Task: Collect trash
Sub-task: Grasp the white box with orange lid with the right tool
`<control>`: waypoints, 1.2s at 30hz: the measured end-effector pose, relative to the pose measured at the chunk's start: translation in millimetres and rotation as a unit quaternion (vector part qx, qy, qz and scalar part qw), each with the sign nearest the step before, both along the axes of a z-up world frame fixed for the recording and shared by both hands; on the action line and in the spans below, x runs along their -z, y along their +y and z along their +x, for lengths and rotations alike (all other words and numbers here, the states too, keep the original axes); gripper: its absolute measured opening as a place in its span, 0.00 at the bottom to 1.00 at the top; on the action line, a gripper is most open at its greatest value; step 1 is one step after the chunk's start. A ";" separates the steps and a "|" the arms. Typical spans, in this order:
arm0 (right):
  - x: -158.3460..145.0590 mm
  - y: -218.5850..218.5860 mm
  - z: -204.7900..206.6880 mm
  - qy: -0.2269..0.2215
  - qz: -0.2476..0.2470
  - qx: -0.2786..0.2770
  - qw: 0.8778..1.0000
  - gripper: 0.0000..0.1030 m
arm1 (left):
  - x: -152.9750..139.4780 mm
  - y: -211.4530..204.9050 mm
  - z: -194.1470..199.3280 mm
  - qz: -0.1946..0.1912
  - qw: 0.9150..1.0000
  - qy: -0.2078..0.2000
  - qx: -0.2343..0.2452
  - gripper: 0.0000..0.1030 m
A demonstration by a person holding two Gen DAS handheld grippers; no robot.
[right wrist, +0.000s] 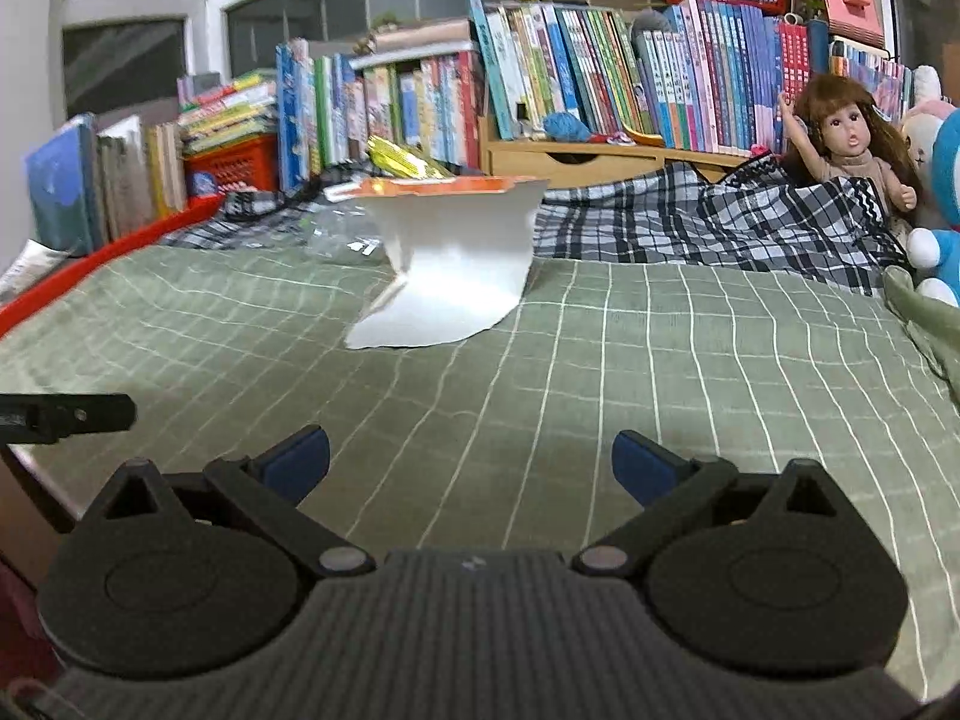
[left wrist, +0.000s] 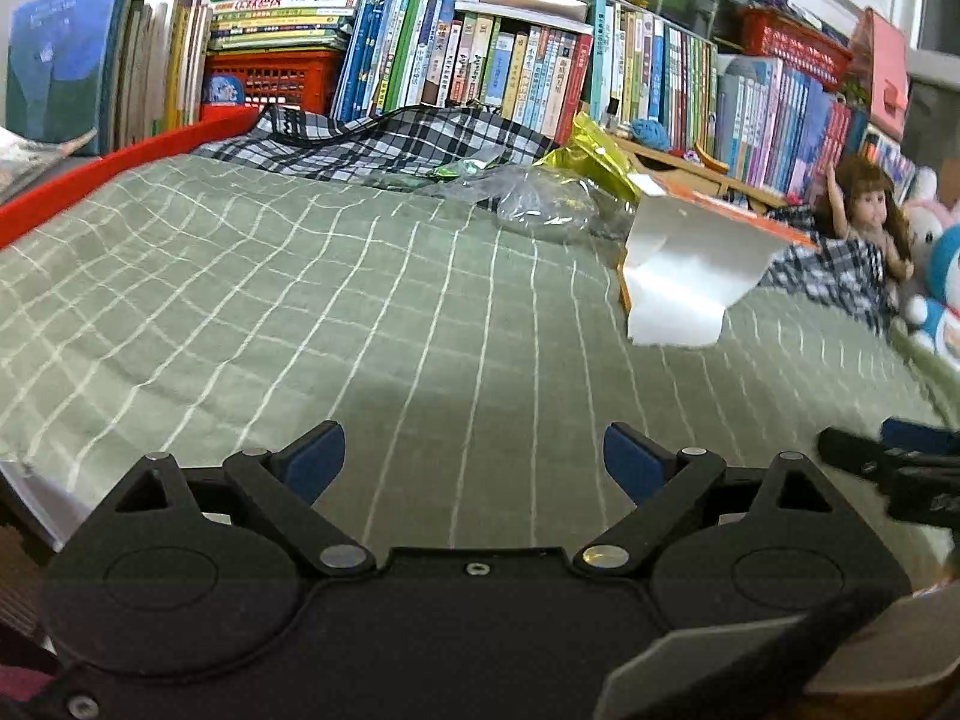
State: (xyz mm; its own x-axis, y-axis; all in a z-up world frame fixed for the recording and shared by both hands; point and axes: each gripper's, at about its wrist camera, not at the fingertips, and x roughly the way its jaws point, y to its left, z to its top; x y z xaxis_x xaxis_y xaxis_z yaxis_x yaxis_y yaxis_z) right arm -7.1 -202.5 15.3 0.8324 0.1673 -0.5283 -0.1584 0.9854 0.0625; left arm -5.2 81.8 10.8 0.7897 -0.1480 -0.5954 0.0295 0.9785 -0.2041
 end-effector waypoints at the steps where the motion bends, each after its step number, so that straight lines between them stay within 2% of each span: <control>1: 0.4 2.6 6.2 0.002 -0.001 -0.003 1.000 1.00 | 0.9 0.3 5.5 -0.008 1.000 0.002 -0.001 0.90; 5: -4.2 13.3 28.6 -0.007 -0.017 -0.011 1.000 1.00 | 3.3 -2.0 16.7 -0.011 1.000 0.005 -0.004 0.90; 9: -21.4 12.3 50.0 -0.047 -0.034 0.021 0.998 1.00 | 7.2 -3.3 22.0 -0.004 1.000 0.005 0.001 0.90; 12: -34.0 19.7 57.3 -0.106 -0.103 0.023 0.989 1.00 | 11.9 -2.1 23.8 0.004 1.000 0.008 0.000 0.90; 15: -37.7 40.6 67.5 -0.142 -0.203 -0.024 0.968 1.00 | 16.0 -1.7 25.2 0.013 1.000 0.004 0.001 0.90; 17: -36.5 53.7 78.1 -0.149 -0.253 -0.055 0.954 1.00 | 16.0 -3.3 25.3 0.021 1.000 0.004 0.004 0.90; 18: -36.0 59.2 84.3 -0.146 -0.264 -0.065 0.951 1.00 | 15.8 -4.0 25.0 0.022 1.000 0.004 0.004 0.90; 21: -35.8 69.5 107.0 -0.104 -0.250 -0.092 0.958 0.99 | 14.1 -5.0 24.0 0.019 1.000 0.004 0.011 0.90; 23: -34.1 72.5 117.2 -0.074 -0.237 -0.097 0.964 0.86 | 12.0 -3.7 24.8 0.017 1.000 0.004 0.012 0.90; 24: -33.2 72.8 118.2 -0.072 -0.231 -0.091 0.966 0.76 | 10.4 -2.3 26.6 0.016 1.000 0.003 0.012 0.90; 25: -33.1 72.6 115.8 -0.071 -0.227 -0.088 0.967 0.59 | 8.1 -0.8 29.8 0.016 1.000 0.001 0.012 0.90; 26: -33.5 70.7 111.0 -0.071 -0.219 -0.088 0.969 0.53 | 4.8 0.7 33.8 0.015 1.000 -0.002 0.010 0.90; 27: -34.8 67.8 105.5 -0.073 -0.208 -0.089 0.971 0.52 | 0.8 2.3 38.1 0.014 1.000 -0.008 0.007 0.90; 29: -36.1 60.4 94.2 -0.082 -0.196 -0.080 0.974 0.40 | -9.6 6.5 51.9 0.003 1.000 -0.023 0.000 0.90; 31: -39.3 50.8 82.5 -0.096 -0.187 -0.060 0.976 0.23 | -20.3 12.8 73.8 -0.033 0.999 -0.027 -0.005 0.90; 34: -44.3 29.2 67.0 -0.104 -0.151 -0.029 0.983 0.16 | -32.6 22.0 114.5 -0.109 0.994 -0.019 -0.015 0.91; 36: -44.4 16.1 58.7 -0.107 -0.135 -0.012 0.985 0.15 | -36.1 26.0 144.9 -0.152 0.988 -0.006 -0.031 0.93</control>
State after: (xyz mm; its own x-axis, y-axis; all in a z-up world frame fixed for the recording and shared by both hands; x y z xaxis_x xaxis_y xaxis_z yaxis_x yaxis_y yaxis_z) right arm 51.6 -186.4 59.7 0.9267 0.0662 -0.3698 -0.1636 0.9573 -0.2386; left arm 139.7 107.9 46.9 0.8096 -0.2696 -0.5214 -0.0237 0.8725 -0.4880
